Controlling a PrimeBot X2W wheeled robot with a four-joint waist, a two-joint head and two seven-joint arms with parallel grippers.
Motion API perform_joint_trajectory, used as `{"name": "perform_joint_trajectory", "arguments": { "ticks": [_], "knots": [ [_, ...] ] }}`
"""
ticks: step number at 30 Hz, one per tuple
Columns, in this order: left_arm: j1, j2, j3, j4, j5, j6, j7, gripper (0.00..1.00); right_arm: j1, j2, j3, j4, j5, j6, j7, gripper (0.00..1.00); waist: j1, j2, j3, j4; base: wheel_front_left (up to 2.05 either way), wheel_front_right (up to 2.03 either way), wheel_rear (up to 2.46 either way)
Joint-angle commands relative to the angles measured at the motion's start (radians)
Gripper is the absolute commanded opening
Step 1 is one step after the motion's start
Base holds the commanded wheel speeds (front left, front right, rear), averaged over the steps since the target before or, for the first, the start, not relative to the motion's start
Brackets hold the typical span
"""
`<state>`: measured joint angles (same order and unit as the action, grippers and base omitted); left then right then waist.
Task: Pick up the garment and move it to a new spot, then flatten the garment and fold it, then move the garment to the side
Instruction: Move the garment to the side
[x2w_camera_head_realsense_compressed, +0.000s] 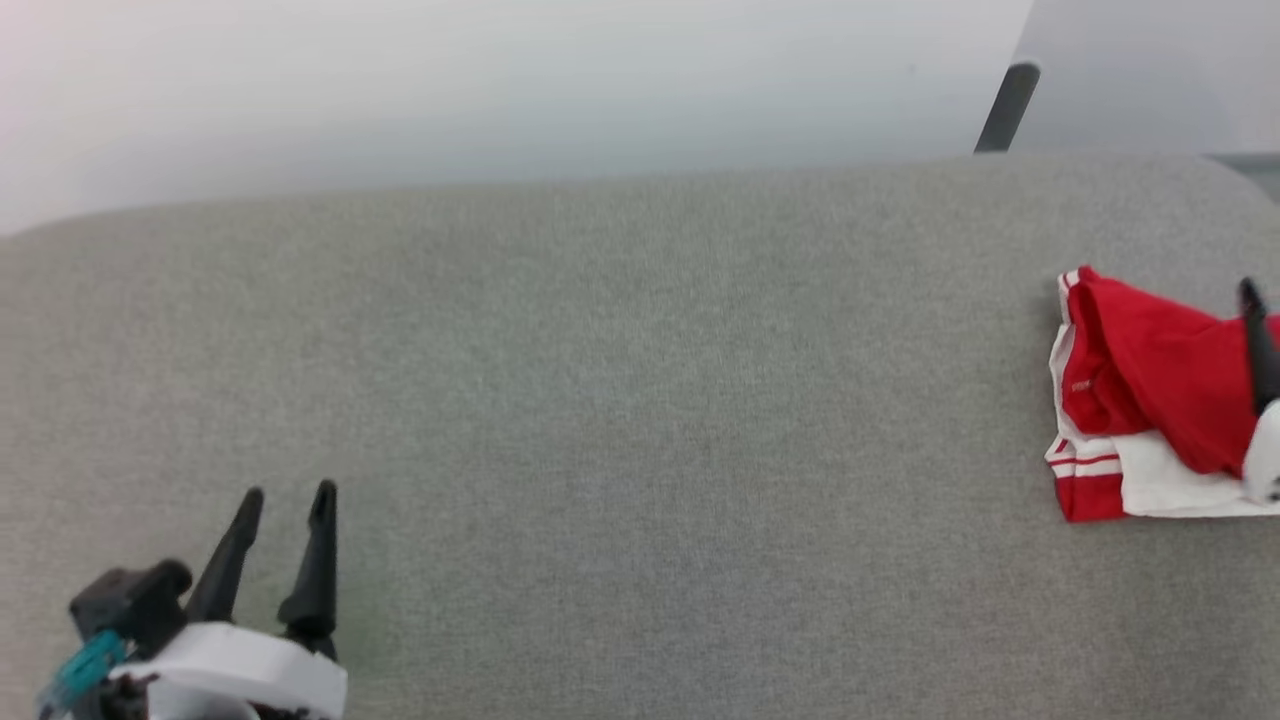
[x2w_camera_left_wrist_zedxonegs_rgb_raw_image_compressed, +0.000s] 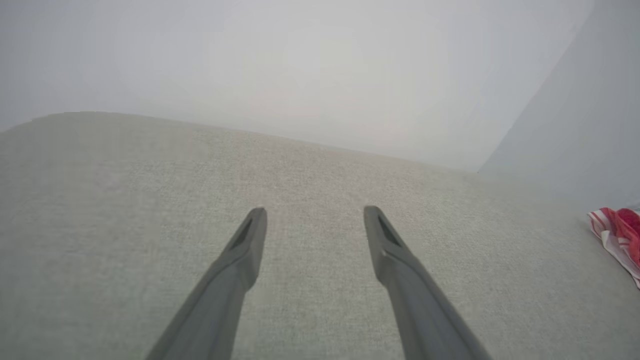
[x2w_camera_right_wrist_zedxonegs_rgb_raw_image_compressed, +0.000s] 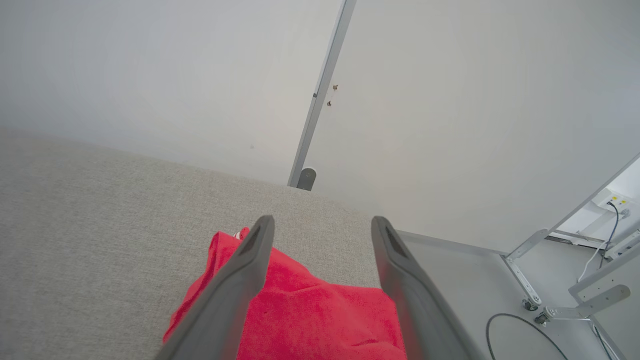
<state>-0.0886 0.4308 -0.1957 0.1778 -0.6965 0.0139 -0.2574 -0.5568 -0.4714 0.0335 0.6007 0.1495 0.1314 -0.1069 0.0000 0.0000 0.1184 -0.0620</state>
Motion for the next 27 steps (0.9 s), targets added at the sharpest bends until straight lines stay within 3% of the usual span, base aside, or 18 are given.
{"name": "perform_joint_trajectory", "arguments": {
  "ticks": [1, 10, 27],
  "knots": [
    [0.024, 0.000, 0.011, -0.004, -0.003, 0.005, -0.005, 1.00, 0.036, 0.017, -0.013, -0.018, -0.012, -0.002, -0.016, 1.00, 0.0000, 0.0000, -0.055, 0.009, 0.00, 0.00, 0.00],
    [0.137, 0.003, 0.080, -0.029, 0.024, 0.023, -0.008, 1.00, 0.228, 0.126, -0.058, -0.173, -0.063, -0.002, -0.045, 1.00, 0.0000, 0.0000, -0.142, 0.037, 0.00, 0.00, 0.00],
    [0.286, -0.038, 0.225, -0.121, 0.101, -0.030, -0.005, 1.00, 0.546, 0.284, -0.129, -0.435, -0.148, -0.002, -0.043, 1.00, 0.0000, 0.0000, -0.195, 0.069, 0.00, 0.00, 0.00]
  ]
}}
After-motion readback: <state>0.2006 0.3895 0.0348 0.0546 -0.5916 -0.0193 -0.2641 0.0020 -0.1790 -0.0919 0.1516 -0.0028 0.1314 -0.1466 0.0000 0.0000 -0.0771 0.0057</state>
